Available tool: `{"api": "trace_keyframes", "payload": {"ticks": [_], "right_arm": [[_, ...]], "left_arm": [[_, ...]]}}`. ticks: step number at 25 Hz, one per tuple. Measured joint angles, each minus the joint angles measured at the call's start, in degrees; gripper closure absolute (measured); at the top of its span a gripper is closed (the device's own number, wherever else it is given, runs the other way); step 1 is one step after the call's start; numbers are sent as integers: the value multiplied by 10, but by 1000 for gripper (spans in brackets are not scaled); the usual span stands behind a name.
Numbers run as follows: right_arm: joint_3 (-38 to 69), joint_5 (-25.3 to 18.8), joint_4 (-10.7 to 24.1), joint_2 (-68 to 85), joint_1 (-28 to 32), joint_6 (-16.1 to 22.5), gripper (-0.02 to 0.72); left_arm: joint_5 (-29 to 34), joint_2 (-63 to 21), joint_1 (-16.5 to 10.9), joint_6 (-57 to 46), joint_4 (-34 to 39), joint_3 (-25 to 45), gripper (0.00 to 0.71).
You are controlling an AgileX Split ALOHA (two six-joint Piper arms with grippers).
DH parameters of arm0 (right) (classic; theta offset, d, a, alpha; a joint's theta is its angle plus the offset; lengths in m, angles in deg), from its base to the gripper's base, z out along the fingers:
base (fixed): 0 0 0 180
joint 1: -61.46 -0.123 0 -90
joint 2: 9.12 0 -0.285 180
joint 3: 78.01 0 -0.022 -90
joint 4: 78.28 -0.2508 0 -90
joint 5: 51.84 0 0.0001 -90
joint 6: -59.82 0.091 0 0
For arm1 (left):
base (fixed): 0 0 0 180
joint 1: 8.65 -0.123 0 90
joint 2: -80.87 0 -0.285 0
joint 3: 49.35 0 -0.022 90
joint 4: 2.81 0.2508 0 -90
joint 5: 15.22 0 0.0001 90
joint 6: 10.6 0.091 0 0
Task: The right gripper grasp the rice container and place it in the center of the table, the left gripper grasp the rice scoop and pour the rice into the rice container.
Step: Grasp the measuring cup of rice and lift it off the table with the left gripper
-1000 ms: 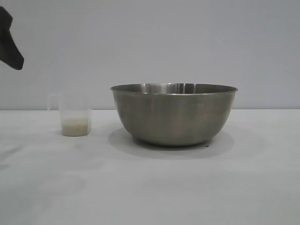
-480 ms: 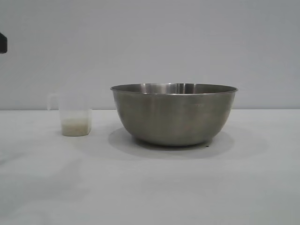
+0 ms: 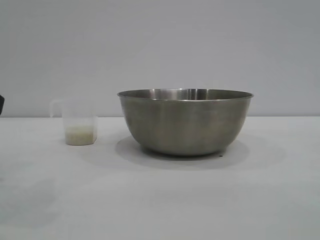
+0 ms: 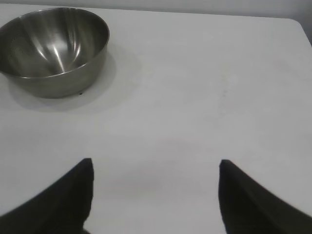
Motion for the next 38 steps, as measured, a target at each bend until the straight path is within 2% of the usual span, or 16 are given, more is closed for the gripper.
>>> {"api": "trace_keyframes", "payload": {"ticks": [7,19,22,24,28,29,30,38], "right_arm": [[0,0,0,0,0,0,223],[0,0,0,0,0,0,223],[0,0,0,0,0,0,223],[1,0,0,0,0,0,223],[1,0,0,0,0,0,223],[1,0,0,0,0,0,223],[1,0,0,0,0,0,223],[1,0,0,0,0,0,223]], "left_arm": [[0,7,0,25,-26,-39,176],[-1,76,0,41,-35,-105,176],[-1,96,0,41,-35,-118,296],[-1,106,0,41,-35,-128,345],[-1,113,0,41,-23,-147,329],[-1,115,0,41,-19,-154,369],[-1,118,0,41,-15,-161,350],[-1,161,0,39,-7,-202,350]]}}
